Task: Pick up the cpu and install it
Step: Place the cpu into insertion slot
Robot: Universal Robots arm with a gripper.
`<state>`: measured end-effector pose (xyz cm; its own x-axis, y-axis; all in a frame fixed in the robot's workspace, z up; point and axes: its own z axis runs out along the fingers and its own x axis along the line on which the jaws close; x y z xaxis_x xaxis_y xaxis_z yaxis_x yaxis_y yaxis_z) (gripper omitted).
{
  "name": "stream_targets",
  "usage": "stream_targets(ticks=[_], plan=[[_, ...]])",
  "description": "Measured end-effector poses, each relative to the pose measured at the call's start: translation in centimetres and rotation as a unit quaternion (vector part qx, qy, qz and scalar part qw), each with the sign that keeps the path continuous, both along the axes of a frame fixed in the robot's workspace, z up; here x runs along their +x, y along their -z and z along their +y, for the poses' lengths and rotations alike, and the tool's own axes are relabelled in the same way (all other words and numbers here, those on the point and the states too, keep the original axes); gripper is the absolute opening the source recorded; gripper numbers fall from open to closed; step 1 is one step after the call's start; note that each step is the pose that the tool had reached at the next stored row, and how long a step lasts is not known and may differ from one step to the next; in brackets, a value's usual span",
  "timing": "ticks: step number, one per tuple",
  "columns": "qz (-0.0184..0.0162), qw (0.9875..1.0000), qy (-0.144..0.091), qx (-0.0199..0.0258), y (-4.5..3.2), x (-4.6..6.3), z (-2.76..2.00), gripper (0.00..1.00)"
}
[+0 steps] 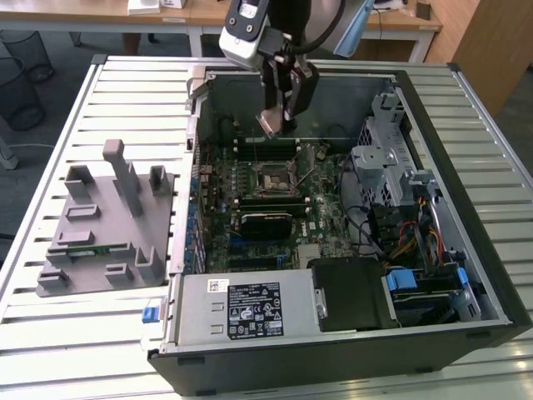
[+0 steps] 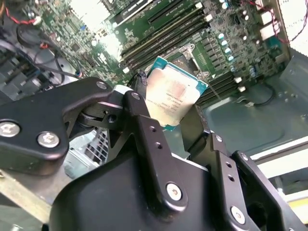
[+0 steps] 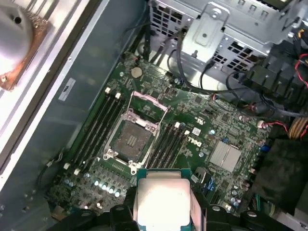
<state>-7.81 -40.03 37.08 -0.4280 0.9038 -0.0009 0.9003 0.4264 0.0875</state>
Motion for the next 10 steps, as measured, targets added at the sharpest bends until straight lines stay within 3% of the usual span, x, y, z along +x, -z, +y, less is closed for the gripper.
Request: stream_targets(ticks=[5,10], plan=[[0.0,0.9993,0.038,0.0,0.1,0.0,0.03,0.53],[0.0,0.9972,0.075,0.0,0.2,0.0,0.06,0.53]])
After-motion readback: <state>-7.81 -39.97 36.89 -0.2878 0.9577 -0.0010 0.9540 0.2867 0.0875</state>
